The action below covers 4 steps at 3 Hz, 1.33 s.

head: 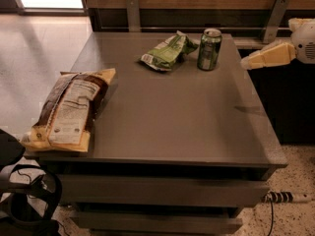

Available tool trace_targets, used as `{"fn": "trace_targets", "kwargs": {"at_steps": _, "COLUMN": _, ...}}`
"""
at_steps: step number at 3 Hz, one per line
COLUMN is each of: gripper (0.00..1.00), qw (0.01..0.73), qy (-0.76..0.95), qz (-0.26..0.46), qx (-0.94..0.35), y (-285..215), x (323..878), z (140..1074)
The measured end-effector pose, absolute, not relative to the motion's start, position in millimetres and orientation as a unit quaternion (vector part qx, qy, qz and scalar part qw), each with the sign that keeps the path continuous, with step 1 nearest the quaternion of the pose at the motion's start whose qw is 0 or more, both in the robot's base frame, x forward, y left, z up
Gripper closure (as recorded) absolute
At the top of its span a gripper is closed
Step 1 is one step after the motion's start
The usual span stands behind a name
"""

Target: Move green can near brown chip bag

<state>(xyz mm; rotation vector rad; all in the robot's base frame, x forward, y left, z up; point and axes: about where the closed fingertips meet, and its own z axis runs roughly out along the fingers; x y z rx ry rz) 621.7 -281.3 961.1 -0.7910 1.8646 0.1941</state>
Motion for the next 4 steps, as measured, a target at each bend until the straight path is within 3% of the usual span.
{"fn": "trace_targets", "kwargs": {"at_steps": 2, "gripper": 0.0, "qw": 0.546, "qy": 0.764, "qz": 0.1, "qx": -0.33, "y": -262.9, "x": 650.0, "z": 949.7}}
{"fn": "trace_targets", "kwargs": {"at_steps": 4, "gripper": 0.0, "qw": 0.604, "qy": 0.713, "qz": 0.174, "qx": -0.31, "y": -238.2, "x": 713.6, "z": 921.2}}
